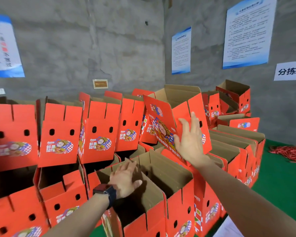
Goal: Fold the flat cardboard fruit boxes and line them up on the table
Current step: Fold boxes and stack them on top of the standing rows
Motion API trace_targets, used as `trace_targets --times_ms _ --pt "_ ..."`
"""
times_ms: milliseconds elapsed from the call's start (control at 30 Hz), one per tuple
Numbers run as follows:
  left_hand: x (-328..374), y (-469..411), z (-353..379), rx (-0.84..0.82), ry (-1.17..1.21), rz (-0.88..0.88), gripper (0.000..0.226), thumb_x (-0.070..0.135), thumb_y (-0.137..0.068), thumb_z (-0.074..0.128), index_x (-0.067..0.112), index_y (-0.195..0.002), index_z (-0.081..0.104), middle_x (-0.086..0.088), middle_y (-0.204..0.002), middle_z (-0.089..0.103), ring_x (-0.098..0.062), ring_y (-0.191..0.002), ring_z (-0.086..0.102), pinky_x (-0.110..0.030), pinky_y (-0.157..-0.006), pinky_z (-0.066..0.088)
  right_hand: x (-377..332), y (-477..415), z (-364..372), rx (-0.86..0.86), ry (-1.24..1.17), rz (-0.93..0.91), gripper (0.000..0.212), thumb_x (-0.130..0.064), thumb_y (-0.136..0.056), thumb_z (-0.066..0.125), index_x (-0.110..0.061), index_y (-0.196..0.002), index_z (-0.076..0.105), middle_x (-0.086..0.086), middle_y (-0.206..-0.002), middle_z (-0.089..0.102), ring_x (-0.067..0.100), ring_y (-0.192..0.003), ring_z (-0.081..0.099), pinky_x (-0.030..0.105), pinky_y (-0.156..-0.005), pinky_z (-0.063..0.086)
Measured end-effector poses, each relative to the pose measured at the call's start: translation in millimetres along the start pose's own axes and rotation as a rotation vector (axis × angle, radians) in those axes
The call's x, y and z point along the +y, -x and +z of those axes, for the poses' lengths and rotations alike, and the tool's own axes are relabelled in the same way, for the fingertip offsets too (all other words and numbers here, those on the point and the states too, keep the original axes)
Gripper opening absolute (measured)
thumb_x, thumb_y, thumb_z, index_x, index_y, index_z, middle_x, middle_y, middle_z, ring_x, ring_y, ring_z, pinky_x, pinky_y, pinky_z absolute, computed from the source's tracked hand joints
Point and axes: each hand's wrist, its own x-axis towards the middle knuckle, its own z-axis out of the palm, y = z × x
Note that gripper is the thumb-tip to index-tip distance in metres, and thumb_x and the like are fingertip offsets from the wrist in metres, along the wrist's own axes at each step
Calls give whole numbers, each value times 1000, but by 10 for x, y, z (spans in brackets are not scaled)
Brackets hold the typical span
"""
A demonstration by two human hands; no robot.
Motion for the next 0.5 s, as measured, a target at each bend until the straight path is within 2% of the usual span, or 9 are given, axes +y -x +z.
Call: trace_targets --times_ms 67,200,267,367,500 --pt "-100 104 -39 32 14 -14 79 47 -93 50 27 -153 2 -3 -161 3 -24 -147 7 -46 -117 18 -134 56 13 6 19 -34 61 -15 -83 66 -13 -140 42 19 -159 7 43 -145 10 57 -114 21" --pt "-355 342 -123 48 35 -51 78 48 -93 51 28 -152 4 -3 -161 2 -24 -147 7 -43 -117 19 -310 102 56 -79 111 -34 80 -27 -86 67 -34 -151 21 11 -160 -11 42 -145 -2 61 -112 19" --pt "-487 473 -160 48 40 -73 78 48 -93 50 29 -152 3 -3 -161 1 -24 -147 7 -43 -117 19 -359 89 73 -120 181 -4 81 -33 -86 68 -41 -150 18 9 -159 -17 45 -144 -3 62 -110 21" --pt "-644 634 -231 73 34 -97 76 48 -93 49 29 -152 5 -3 -161 2 -24 -147 9 -43 -117 20 -420 77 99 -164 228 39 74 -29 -85 69 -39 -145 27 7 -158 -20 47 -143 -2 64 -109 24" --pt "-772 805 -309 75 31 -125 75 47 -94 49 27 -152 8 -3 -160 2 -24 -146 14 -46 -115 24 -516 114 140 -228 271 83 83 -30 -85 68 -40 -148 13 9 -154 -31 47 -143 -9 65 -111 17"
